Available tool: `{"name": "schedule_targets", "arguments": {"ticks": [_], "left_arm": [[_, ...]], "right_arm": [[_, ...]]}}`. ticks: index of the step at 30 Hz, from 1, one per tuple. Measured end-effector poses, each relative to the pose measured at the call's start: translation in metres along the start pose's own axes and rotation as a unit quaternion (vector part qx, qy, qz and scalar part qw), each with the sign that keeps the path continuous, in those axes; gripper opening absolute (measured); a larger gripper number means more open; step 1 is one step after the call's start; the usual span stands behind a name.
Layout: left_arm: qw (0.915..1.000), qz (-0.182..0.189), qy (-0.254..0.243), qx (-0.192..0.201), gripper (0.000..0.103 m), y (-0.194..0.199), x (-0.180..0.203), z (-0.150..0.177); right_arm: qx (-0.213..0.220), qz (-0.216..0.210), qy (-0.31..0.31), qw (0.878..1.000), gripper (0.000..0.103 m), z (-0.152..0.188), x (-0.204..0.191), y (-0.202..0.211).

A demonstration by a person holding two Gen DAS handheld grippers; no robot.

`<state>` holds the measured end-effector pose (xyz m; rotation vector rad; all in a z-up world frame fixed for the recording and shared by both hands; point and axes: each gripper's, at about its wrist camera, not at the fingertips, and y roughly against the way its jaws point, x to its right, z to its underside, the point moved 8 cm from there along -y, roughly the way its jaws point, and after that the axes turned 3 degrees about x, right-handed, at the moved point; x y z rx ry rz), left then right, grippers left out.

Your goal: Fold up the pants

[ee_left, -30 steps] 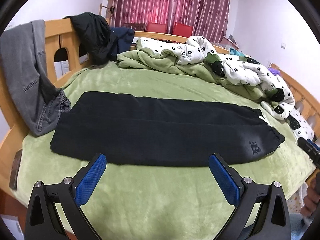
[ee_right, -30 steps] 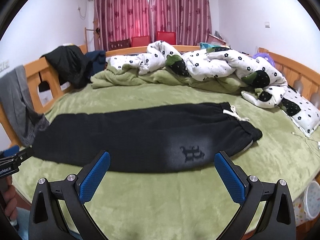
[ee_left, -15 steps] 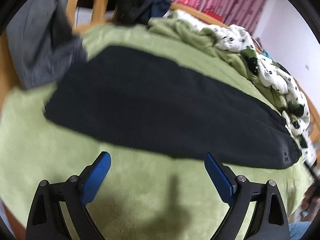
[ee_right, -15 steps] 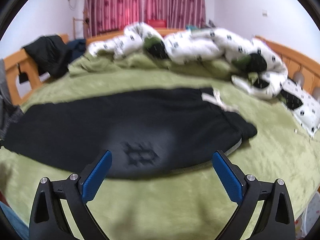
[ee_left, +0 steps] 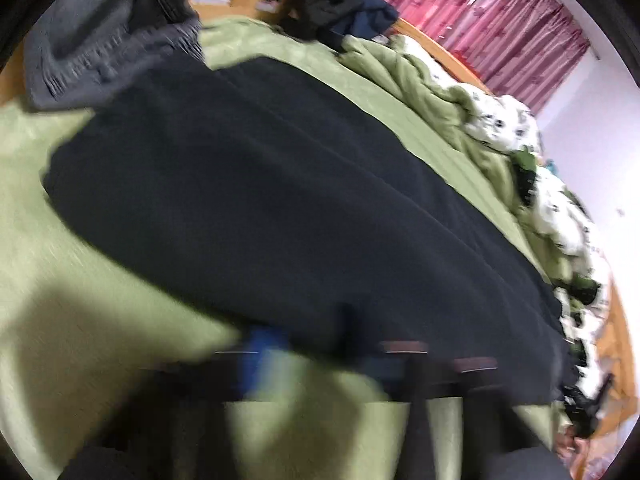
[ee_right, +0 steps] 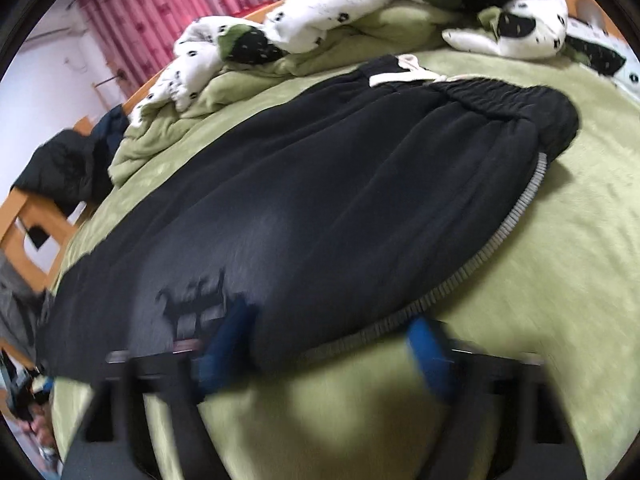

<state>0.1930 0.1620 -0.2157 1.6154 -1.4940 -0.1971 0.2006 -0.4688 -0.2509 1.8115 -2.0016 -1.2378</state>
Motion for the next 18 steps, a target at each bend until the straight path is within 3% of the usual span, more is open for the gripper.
{"name": "schedule_targets", "arguments": {"ticks": [4,10,15,18], "left_arm": [[0.9994,0.018,-0.012,0.026,0.008,0.017,0.016,-0.022],[0.9976,0.014,-0.038,0.056,0.008,0.011,0.050,-0.084],[0.9907,-0.027,-0.092,0.097,0.008,-0.021,0.090,-0.140],[0.9843,-0.066,-0.122,0.109,0.010,-0.058,0.104,-0.162]], "right_arm": [[0.052,-0.002,0.051,0.997,0.024,-0.035,-0.034,0.021],[0.100,-0.025,0.069,0.992,0.022,-0.099,-0.068,0.026],[0.113,-0.023,0.074,0.991,0.022,-0.144,-0.081,-0.006],[0.104,-0.003,0.075,0.992,0.022,-0.165,-0.085,-0.049]]}}
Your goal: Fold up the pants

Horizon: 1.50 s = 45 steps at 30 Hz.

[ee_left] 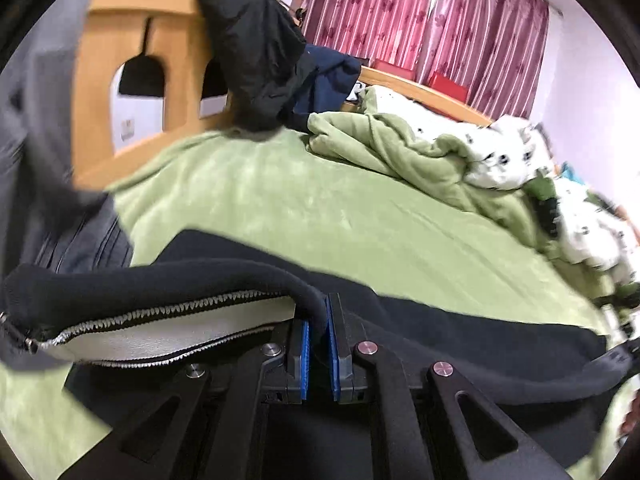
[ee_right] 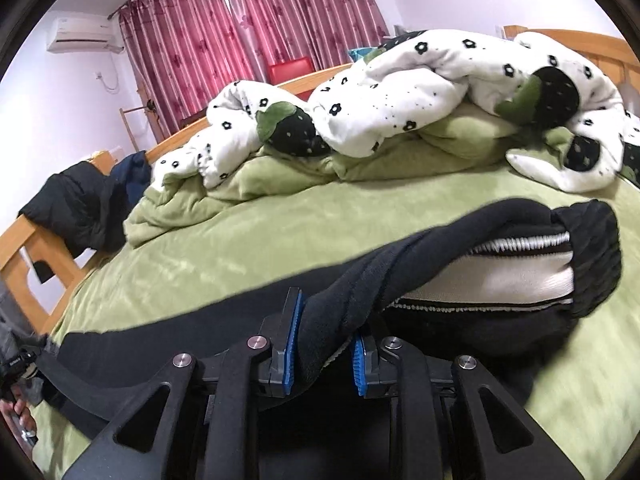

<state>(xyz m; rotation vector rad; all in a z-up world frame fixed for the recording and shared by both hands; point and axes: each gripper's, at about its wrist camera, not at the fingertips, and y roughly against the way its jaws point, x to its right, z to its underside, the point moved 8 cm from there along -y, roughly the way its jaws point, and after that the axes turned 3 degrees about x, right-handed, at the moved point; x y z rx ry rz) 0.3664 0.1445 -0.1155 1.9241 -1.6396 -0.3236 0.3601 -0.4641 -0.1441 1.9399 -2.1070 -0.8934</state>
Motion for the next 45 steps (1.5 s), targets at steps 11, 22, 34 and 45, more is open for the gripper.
{"name": "schedule_targets", "arguments": {"ticks": [11,22,34,45], "left_arm": [[0.9969,-0.070,-0.037,-0.007,0.080,-0.032,0.006,0.008],[0.9873,0.075,0.030,-0.136,0.085,0.059,-0.032,0.123],[0.9739,0.113,0.149,-0.129,0.085,0.017,-0.054,0.129],[0.9866,0.017,0.116,-0.114,0.010,-0.004,-0.062,0.100]], "right_arm": [[-0.060,0.038,0.054,0.996,0.065,0.031,-0.011,-0.044],[-0.094,0.040,0.061,0.993,0.081,0.104,0.023,0.067],[-0.107,-0.010,-0.108,0.988,0.081,0.112,0.078,0.002],[-0.047,0.031,-0.163,0.985,0.016,0.059,0.101,-0.023]]}}
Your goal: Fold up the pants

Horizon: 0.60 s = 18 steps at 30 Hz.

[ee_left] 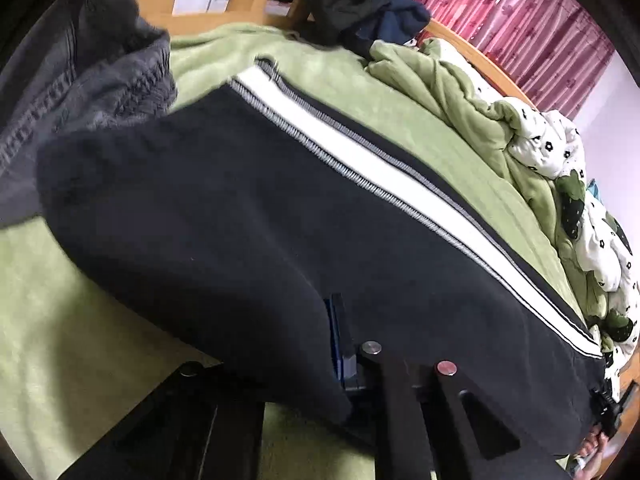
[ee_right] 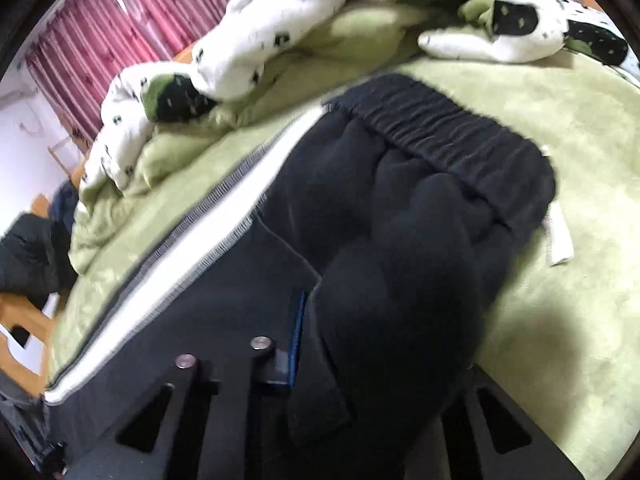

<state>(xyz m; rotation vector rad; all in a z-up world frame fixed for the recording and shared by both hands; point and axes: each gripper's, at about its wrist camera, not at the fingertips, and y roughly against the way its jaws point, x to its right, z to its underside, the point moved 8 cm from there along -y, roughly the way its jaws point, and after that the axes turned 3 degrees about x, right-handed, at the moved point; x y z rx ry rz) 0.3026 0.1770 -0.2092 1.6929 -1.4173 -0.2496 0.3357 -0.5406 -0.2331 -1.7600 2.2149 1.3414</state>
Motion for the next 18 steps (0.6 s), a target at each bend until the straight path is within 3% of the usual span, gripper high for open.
{"name": "schedule_targets", "arguments": {"ticks": [2,6,14,16,18], "left_arm": [[0.9994,-0.010,-0.030,0.012,0.010,0.020,0.009,-0.002],[0.9969,-0.013,-0.077,0.006,0.010,0.058,0.029,0.013],[0.9891,0.034,-0.140,-0.031,0.011,0.118,0.038,0.107],[0.9885,0.034,-0.142,-0.039,0.012,0.117,0.035,0.126],[0.9901,0.021,-0.133,-0.041,0.020,0.112,0.024,0.139]], "right_arm": [[0.003,-0.018,-0.010,1.000,0.015,-0.006,0.000,0.018],[0.005,-0.009,0.011,1.000,0.014,-0.011,0.008,0.056],[-0.017,0.034,0.044,0.998,0.014,0.004,0.097,0.157],[-0.027,0.045,0.052,0.997,0.016,0.018,0.118,0.166],[-0.041,0.047,0.055,0.997,0.022,0.035,0.132,0.163]]}}
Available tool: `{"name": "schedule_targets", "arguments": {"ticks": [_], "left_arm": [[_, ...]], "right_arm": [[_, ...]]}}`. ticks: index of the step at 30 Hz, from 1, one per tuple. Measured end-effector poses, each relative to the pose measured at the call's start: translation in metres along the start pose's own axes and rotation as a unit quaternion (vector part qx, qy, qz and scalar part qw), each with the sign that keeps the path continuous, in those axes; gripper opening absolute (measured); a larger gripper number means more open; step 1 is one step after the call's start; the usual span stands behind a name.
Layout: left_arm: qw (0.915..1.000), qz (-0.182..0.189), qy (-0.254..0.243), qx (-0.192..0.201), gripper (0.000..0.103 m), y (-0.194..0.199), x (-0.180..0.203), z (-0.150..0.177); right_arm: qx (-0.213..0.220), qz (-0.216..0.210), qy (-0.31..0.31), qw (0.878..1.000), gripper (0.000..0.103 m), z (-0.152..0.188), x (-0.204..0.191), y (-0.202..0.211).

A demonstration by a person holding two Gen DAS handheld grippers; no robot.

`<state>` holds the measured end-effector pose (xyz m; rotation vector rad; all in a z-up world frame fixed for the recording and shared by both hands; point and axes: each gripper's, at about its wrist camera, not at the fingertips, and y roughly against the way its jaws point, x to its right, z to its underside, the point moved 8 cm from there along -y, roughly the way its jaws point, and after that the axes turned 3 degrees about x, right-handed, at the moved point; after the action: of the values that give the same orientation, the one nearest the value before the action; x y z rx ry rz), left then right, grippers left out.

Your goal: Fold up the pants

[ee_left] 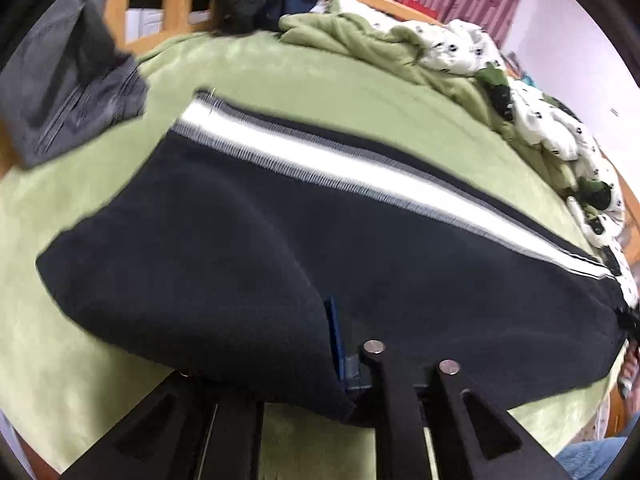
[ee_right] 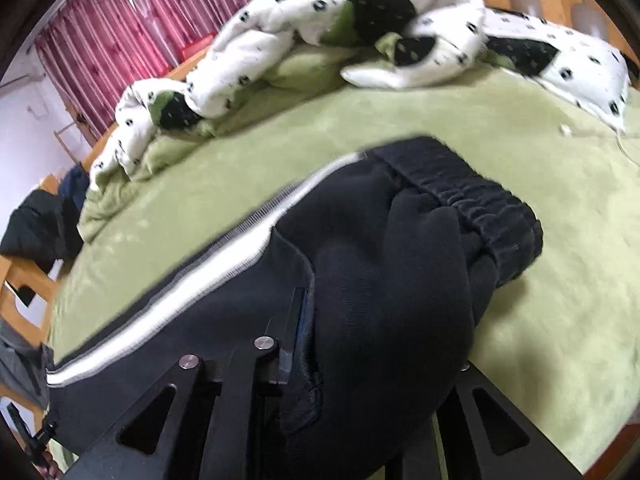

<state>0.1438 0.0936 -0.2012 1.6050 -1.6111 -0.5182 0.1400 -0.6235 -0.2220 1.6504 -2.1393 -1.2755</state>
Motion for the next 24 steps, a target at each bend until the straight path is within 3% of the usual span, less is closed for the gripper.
{"name": "schedule_targets", "arguments": {"ticks": [1,3,4,5,6,7,13,14,15,16,20,24], "left_arm": [[1.0000,-0.003,0.003,-0.001,0.023,-0.002,-0.004,0.003],[0.9999,-0.011,0.002,0.006,0.042,0.001,-0.010,0.005],[0.9997,-0.022,0.002,0.005,0.051,0.006,-0.014,0.006],[0.9993,-0.037,0.003,0.005,0.070,0.013,-0.019,0.007],[0.9990,-0.045,0.002,0.009,0.076,0.019,-0.022,0.009],[0.9985,-0.052,-0.007,0.018,0.076,0.028,-0.026,0.010],[0.9949,-0.092,-0.029,0.032,0.076,0.058,-0.042,0.001],[0.9942,-0.097,-0.030,0.035,0.076,0.063,-0.042,-0.003],[0.9933,-0.102,-0.036,0.041,0.076,0.071,-0.041,-0.012],[0.9919,-0.109,-0.042,0.050,0.076,0.081,-0.040,-0.021],[0.9872,-0.121,-0.070,0.077,0.076,0.113,-0.028,-0.057],[0.9872,-0.109,-0.076,0.089,0.077,0.134,-0.014,-0.071]], "right_arm": [[-0.015,0.001,0.001,1.000,0.030,0.010,0.005,-0.005],[-0.033,0.002,0.005,0.999,0.043,0.026,0.013,-0.009],[-0.024,0.004,0.007,1.000,0.052,0.028,0.016,-0.005],[-0.008,0.010,0.003,1.000,0.056,0.027,0.022,0.000],[0.002,0.015,-0.003,1.000,0.061,0.026,0.025,0.003],[0.016,0.011,-0.020,1.000,0.068,0.021,0.031,0.007],[0.025,-0.006,-0.114,0.993,0.083,-0.003,0.054,-0.023],[0.030,-0.001,-0.123,0.992,0.082,-0.008,0.057,-0.027],[0.045,0.010,-0.128,0.991,0.070,-0.015,0.061,-0.027],[0.059,0.016,-0.123,0.990,0.051,-0.023,0.063,-0.022],[0.098,-0.034,-0.082,0.991,0.048,-0.053,0.048,0.006],[0.060,0.025,-0.032,0.997,0.059,-0.046,0.051,-0.004]]}}
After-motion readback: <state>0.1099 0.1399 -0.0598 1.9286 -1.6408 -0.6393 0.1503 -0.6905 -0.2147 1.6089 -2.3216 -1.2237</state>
